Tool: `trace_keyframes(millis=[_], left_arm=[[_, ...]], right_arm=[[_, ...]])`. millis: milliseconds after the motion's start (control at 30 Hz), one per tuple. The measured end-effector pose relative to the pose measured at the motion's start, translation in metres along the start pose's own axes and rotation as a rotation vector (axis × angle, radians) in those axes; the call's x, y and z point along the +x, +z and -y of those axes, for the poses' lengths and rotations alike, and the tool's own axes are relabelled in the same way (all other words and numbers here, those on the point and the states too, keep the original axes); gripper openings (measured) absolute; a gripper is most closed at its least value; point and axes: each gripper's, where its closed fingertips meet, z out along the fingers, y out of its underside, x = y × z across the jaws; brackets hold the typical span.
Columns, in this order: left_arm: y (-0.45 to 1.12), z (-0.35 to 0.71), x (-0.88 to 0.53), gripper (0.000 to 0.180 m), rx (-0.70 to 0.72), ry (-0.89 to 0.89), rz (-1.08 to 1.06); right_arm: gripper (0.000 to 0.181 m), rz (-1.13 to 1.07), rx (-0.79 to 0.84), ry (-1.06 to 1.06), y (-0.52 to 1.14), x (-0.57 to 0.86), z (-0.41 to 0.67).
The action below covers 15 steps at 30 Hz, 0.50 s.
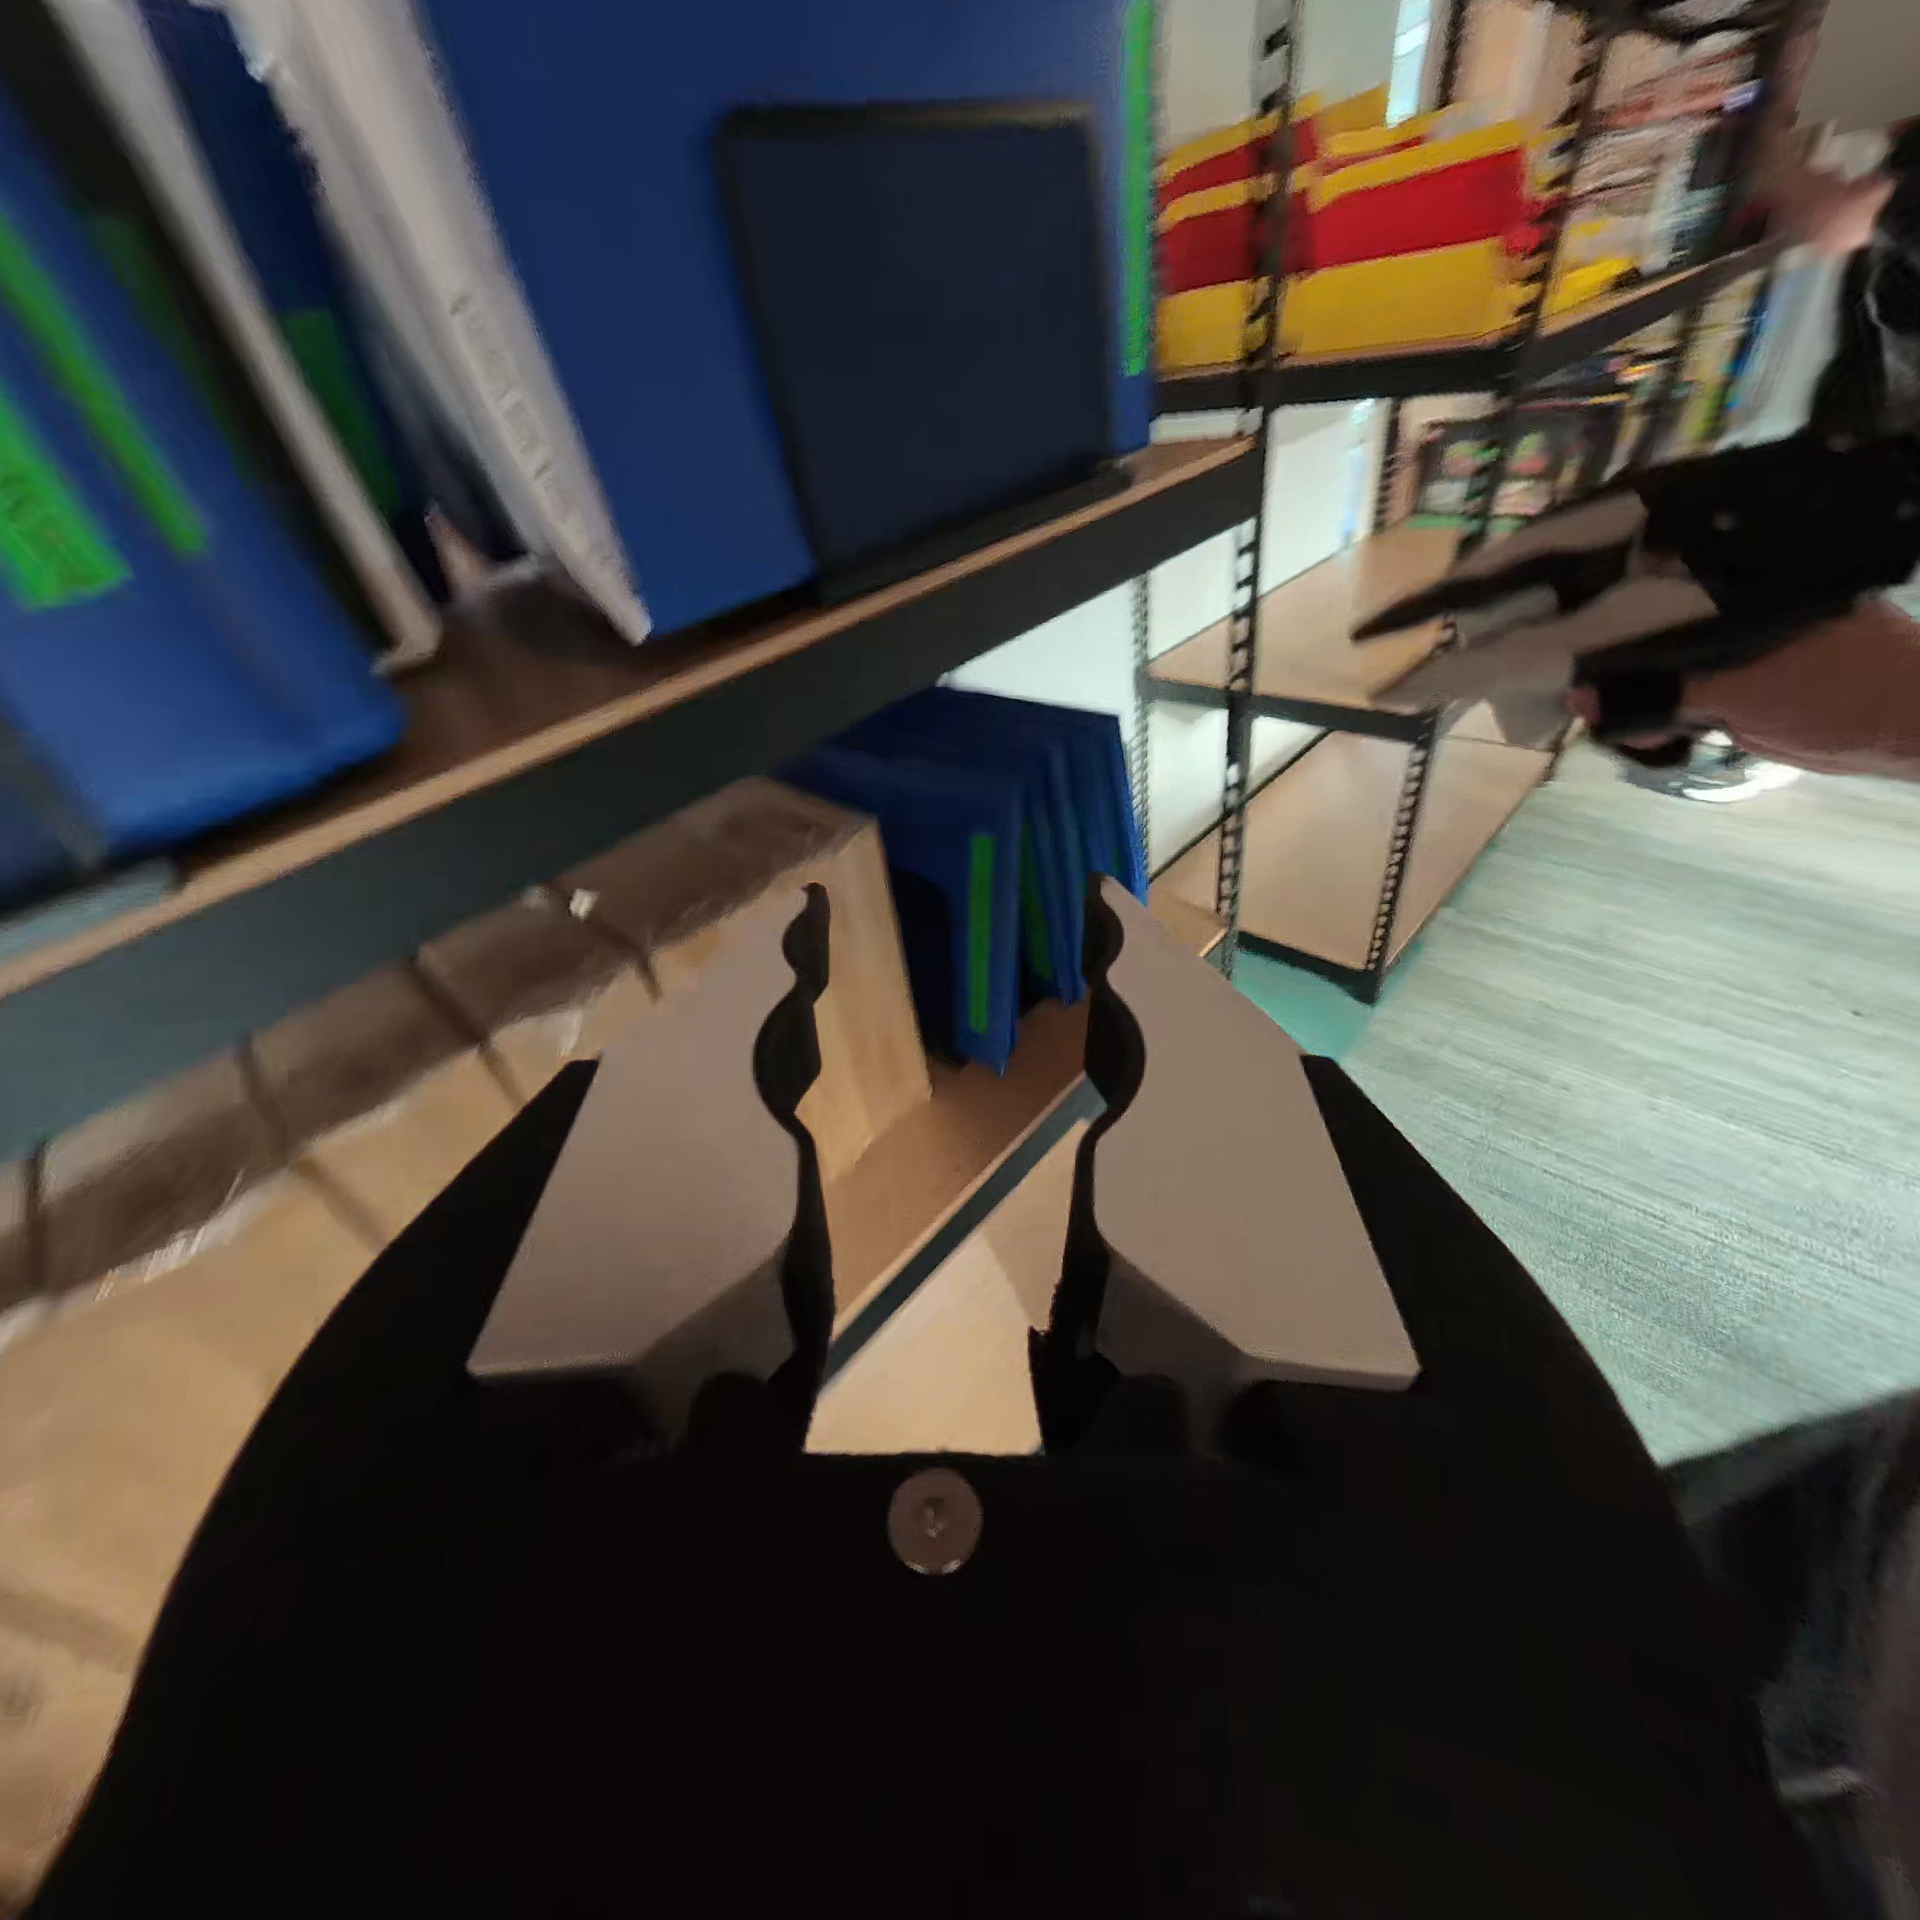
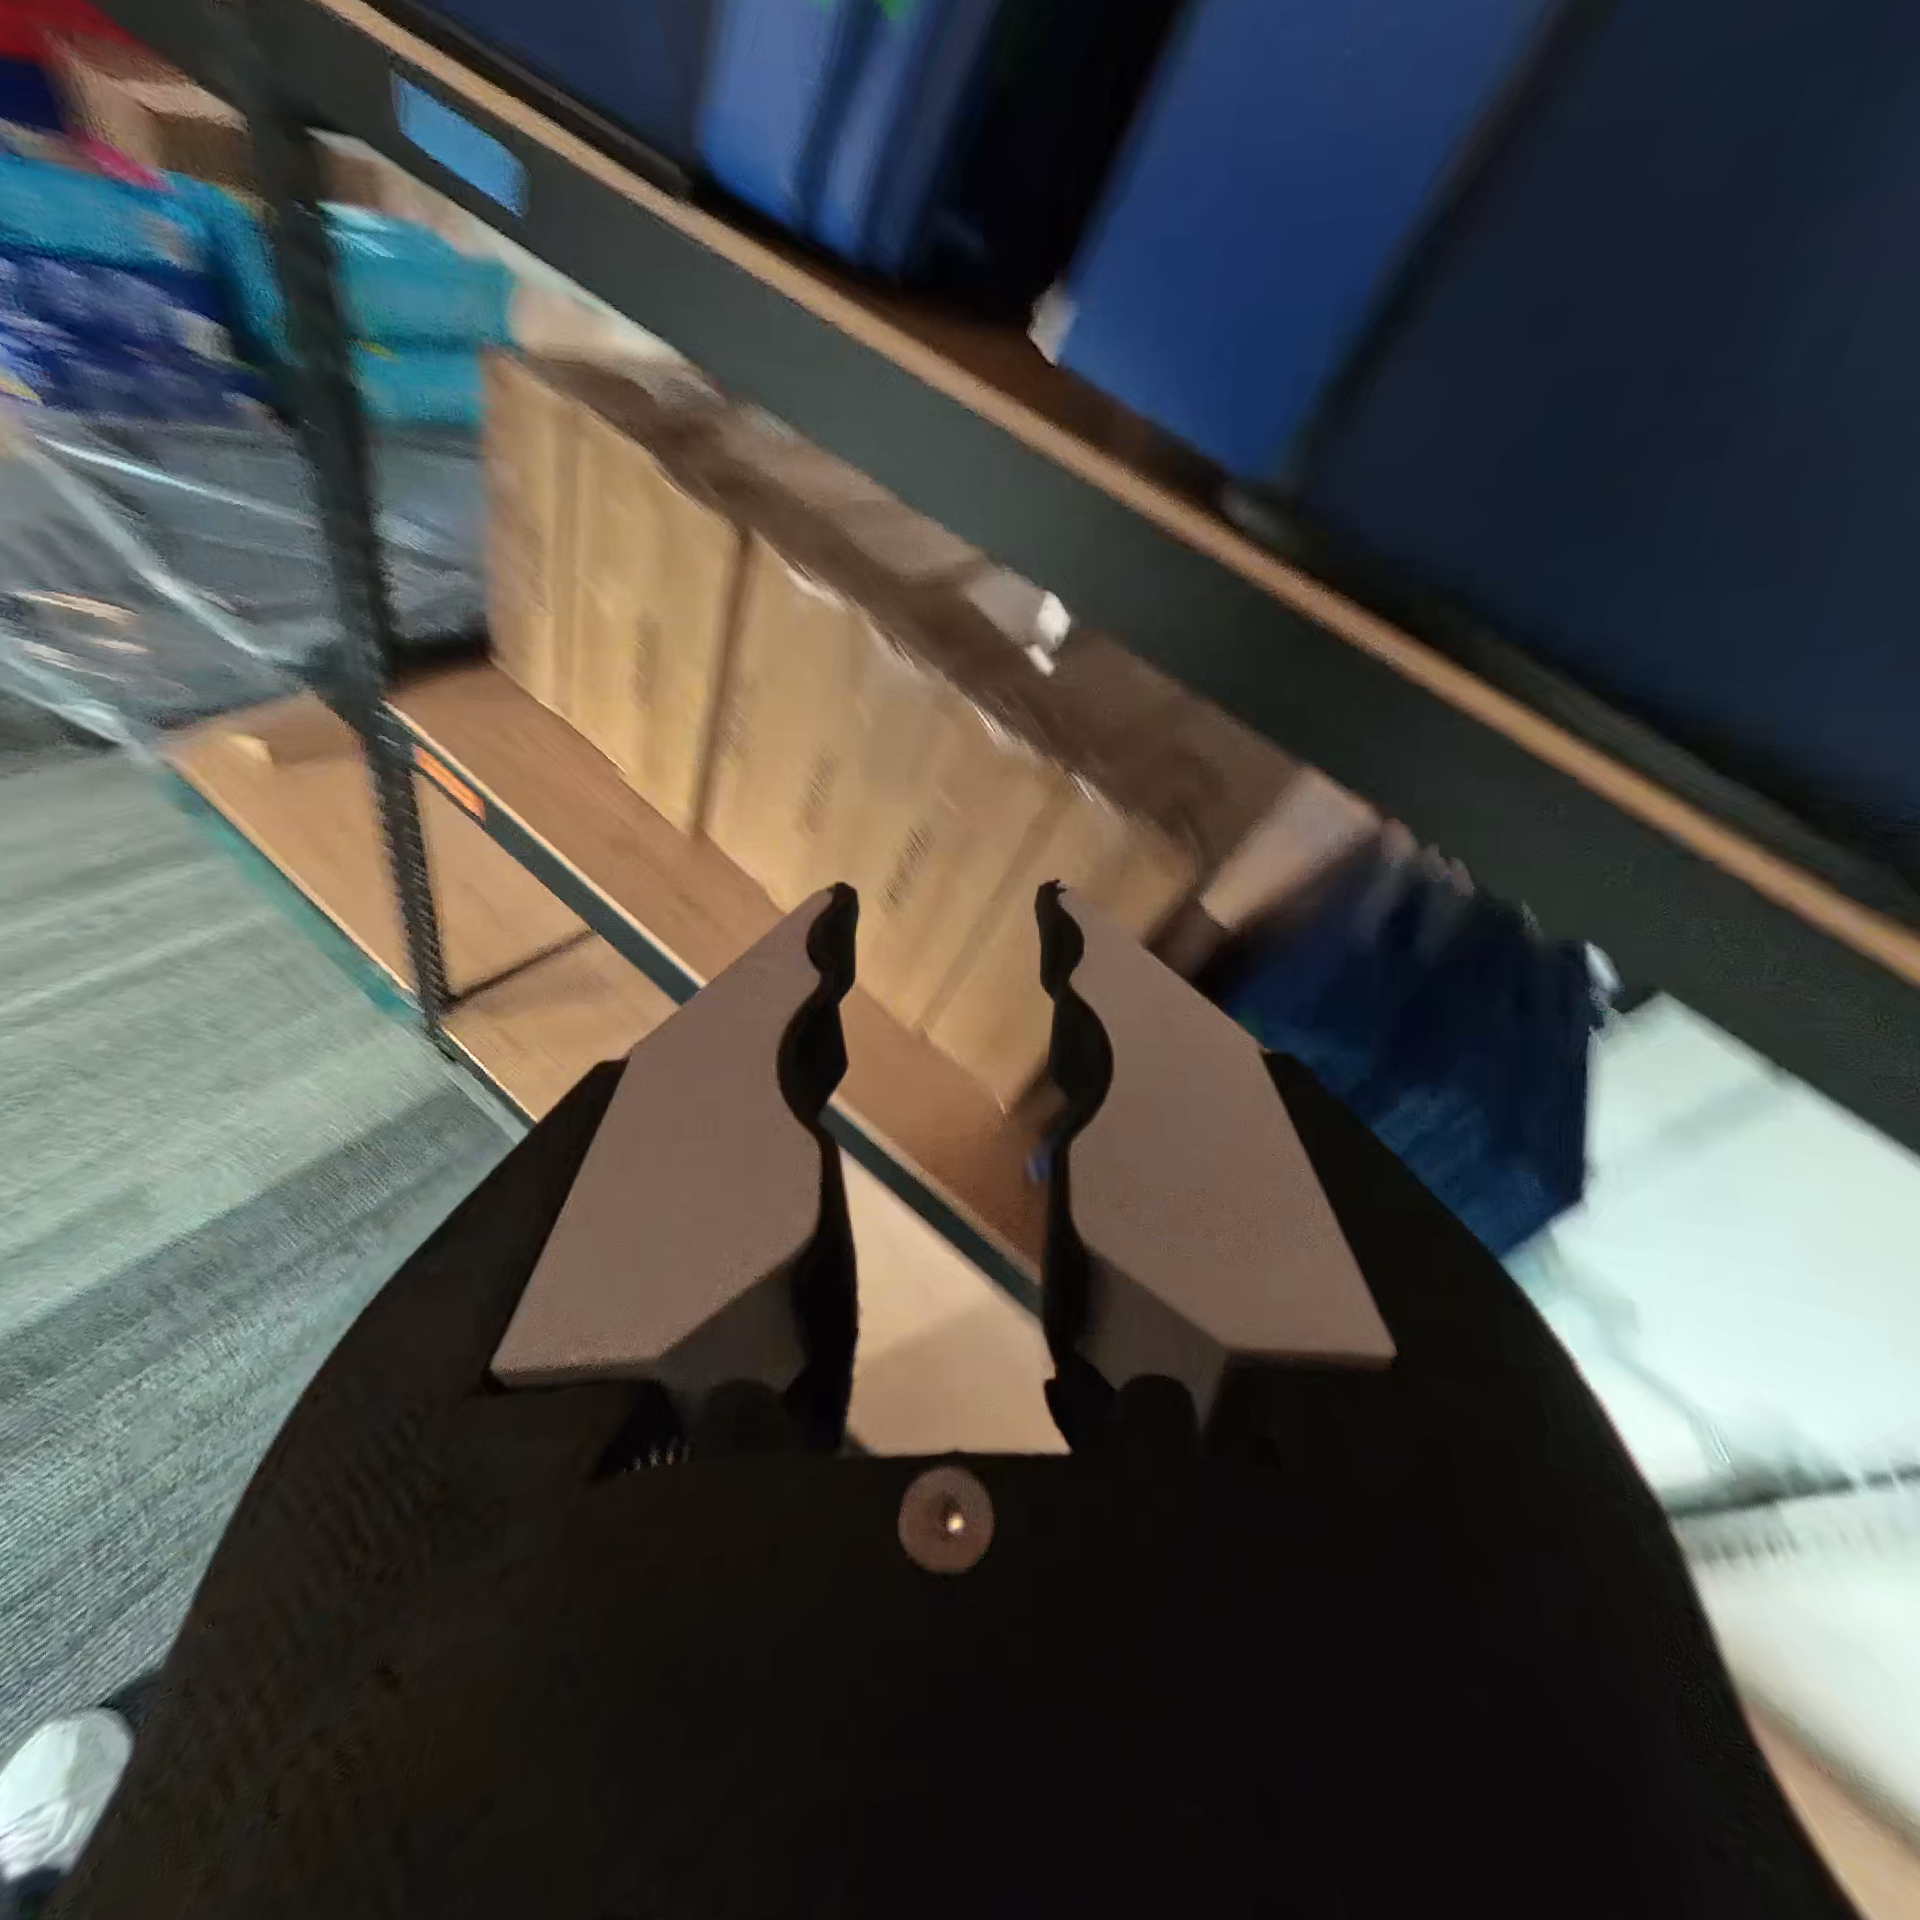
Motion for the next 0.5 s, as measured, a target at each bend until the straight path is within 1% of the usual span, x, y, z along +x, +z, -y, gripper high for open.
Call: trace_keyframes(millis=[67, 133, 233, 300, 367, 433, 500], left_arm=[[0.031, 0.022, 0.019, 0.046, 0.075, 0.051, -0.087], [0.063, 0.042, 0.051, 0.047, 0.139, 0.065, -0.177], [0.109, 0.065, 0.115, 0.049, 0.184, -0.004, -0.315], [0.135, 0.073, 0.163, 0.049, 0.169, -0.065, -0.398], [0.160, 0.074, 0.217, 0.049, 0.134, -0.087, -0.487], [0.185, 0.068, 0.271, 0.049, 0.092, -0.059, -0.558], [0.211, 0.067, 0.321, 0.049, 0.079, -0.034, -0.602]], right_arm=[[0.034, -0.122, -0.055, 0.077, -0.056, 0.018, -0.028], [0.032, -0.255, -0.055, 0.156, -0.112, 0.035, -0.044], [0.030, -0.458, -0.048, 0.215, -0.189, 0.064, -0.068], [0.030, -0.568, -0.063, 0.210, -0.238, 0.085, -0.080], [0.030, -0.668, -0.092, 0.156, -0.291, 0.105, -0.087], [0.028, -0.762, -0.121, 0.104, -0.349, 0.124, -0.097], [0.026, -0.824, -0.132, 0.098, -0.409, 0.138, -0.113]])
